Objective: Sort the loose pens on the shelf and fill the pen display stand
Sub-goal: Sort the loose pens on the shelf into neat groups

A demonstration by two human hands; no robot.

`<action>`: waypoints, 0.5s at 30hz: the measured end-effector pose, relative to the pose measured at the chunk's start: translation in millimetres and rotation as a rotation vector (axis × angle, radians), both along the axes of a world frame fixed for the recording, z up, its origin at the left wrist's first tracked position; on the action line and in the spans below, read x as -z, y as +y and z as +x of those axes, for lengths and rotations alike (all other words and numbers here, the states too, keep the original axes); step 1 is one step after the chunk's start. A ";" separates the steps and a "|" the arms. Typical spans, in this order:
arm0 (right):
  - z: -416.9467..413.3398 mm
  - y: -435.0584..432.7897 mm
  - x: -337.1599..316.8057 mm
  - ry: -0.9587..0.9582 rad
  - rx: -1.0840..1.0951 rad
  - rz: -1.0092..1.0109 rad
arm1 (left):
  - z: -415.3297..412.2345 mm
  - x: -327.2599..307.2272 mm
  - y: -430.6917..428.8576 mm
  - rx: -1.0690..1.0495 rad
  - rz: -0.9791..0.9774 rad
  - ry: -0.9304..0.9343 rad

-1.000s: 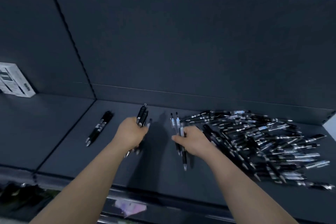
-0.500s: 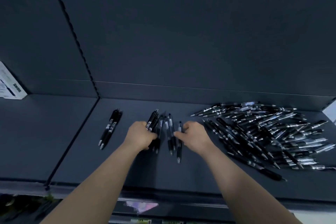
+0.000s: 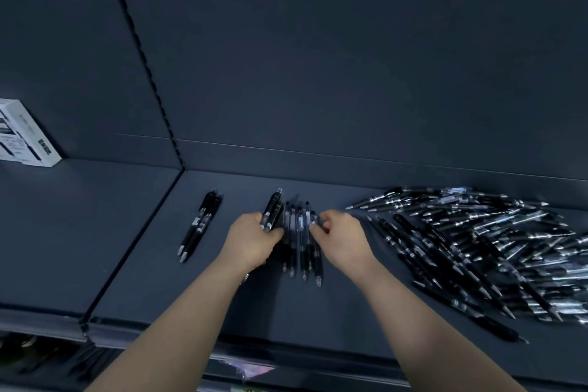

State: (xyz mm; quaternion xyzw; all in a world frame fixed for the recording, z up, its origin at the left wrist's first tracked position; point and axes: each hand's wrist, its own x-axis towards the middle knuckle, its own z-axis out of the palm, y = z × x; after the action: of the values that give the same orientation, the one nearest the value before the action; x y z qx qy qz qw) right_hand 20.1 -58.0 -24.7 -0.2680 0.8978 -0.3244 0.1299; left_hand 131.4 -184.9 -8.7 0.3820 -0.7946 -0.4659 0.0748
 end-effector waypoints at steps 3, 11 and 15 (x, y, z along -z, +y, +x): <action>3.6 -2.0 -3.3 0.056 -0.062 0.051 | 13.1 -5.2 -17.2 -0.033 -0.230 -0.021; 32.9 -42.8 -12.4 0.144 -0.177 0.172 | 53.4 -3.5 -90.8 -0.139 -0.406 -0.211; 43.4 -62.8 -5.2 0.168 -0.181 0.336 | 61.0 6.0 -108.4 -0.092 -0.365 -0.284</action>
State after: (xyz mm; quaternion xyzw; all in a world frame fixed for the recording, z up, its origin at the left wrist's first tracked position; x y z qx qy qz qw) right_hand 63.5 -120.8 -19.5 -0.3482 0.9193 -0.1334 0.1261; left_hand 192.5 -293.3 -14.7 0.4595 -0.8501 -0.2522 0.0512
